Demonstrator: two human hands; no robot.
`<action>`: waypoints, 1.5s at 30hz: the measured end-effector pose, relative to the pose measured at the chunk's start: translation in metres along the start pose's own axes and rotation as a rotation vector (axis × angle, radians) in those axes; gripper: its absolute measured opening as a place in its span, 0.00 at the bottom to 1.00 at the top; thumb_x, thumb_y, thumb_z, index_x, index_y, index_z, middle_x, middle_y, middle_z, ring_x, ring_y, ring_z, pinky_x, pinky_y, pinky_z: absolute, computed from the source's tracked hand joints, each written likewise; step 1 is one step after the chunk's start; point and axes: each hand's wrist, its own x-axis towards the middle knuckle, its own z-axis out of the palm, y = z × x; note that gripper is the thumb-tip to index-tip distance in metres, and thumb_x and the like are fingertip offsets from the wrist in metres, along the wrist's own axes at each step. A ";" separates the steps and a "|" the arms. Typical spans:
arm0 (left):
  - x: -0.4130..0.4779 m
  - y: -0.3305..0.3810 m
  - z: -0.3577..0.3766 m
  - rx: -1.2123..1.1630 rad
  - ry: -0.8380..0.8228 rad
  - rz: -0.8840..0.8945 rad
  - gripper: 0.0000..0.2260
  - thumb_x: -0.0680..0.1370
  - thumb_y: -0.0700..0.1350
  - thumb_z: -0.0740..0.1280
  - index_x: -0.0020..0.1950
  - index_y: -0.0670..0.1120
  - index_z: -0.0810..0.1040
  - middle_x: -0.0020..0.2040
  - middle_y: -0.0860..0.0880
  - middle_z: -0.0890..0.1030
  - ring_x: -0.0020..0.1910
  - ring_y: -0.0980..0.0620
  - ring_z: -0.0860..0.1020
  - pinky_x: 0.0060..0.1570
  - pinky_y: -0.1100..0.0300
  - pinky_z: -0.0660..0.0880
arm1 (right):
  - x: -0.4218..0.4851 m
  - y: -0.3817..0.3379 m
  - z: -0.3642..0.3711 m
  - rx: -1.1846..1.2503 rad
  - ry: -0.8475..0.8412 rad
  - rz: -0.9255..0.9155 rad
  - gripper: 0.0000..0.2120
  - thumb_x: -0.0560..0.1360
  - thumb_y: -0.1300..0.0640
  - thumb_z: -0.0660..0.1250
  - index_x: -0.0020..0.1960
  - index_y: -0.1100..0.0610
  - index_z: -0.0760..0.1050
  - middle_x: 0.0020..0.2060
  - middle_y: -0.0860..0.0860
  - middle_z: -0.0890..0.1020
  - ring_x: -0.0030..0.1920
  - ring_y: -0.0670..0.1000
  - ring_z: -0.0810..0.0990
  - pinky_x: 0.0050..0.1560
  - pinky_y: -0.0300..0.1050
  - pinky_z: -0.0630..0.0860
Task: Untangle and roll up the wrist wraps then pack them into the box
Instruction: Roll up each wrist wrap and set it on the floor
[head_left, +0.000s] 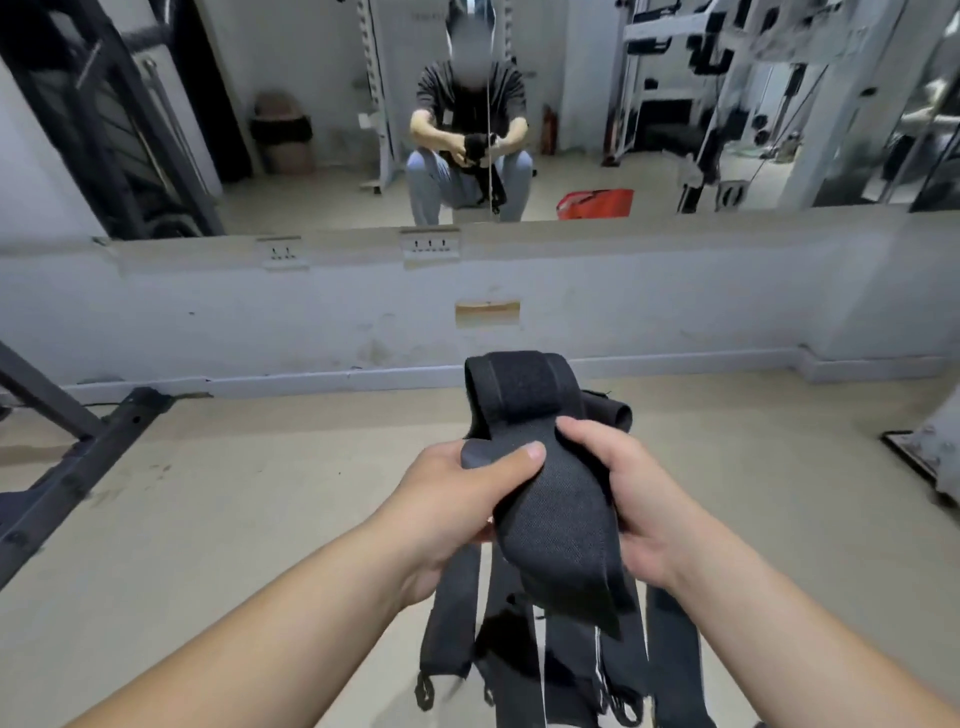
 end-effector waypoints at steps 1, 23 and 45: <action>0.002 -0.004 0.001 -0.022 0.016 -0.005 0.14 0.79 0.54 0.74 0.58 0.45 0.86 0.51 0.49 0.89 0.50 0.51 0.88 0.54 0.52 0.83 | -0.001 0.001 -0.003 -0.033 -0.036 0.002 0.22 0.78 0.47 0.67 0.62 0.61 0.85 0.60 0.62 0.85 0.57 0.61 0.85 0.64 0.58 0.78; 0.074 -0.013 -0.056 -0.219 0.122 -0.054 0.12 0.75 0.53 0.77 0.47 0.44 0.85 0.44 0.45 0.88 0.40 0.46 0.87 0.47 0.53 0.82 | 0.071 -0.004 -0.047 0.024 0.034 0.115 0.37 0.68 0.22 0.68 0.36 0.54 0.58 0.32 0.51 0.57 0.26 0.51 0.53 0.34 0.48 0.46; 0.055 -0.029 -0.017 0.316 0.031 0.195 0.12 0.75 0.48 0.78 0.48 0.46 0.76 0.37 0.46 0.82 0.33 0.52 0.78 0.33 0.59 0.75 | 0.045 0.014 -0.041 -0.148 -0.090 0.049 0.14 0.68 0.52 0.81 0.49 0.59 0.87 0.47 0.62 0.88 0.42 0.57 0.87 0.48 0.50 0.83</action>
